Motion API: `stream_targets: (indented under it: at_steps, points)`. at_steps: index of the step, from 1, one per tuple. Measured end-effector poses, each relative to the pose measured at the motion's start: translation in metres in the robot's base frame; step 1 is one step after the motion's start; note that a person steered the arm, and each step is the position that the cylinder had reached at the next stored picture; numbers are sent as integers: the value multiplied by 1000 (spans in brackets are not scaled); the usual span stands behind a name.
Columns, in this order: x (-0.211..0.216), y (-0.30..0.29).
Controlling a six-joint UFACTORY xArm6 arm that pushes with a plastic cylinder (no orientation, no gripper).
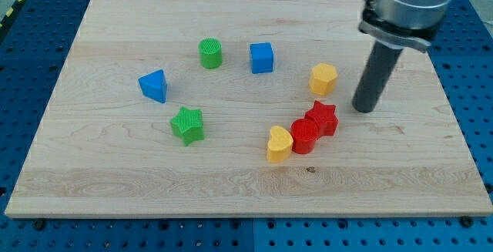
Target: Separate the yellow heart from the red circle
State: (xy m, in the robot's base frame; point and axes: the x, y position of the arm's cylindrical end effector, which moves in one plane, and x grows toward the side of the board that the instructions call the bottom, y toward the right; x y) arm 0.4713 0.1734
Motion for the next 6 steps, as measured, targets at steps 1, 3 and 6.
stream_targets:
  at_steps: [1,3,6]
  points:
    - [0,-20]
    - [0,-106]
    - [92,-135]
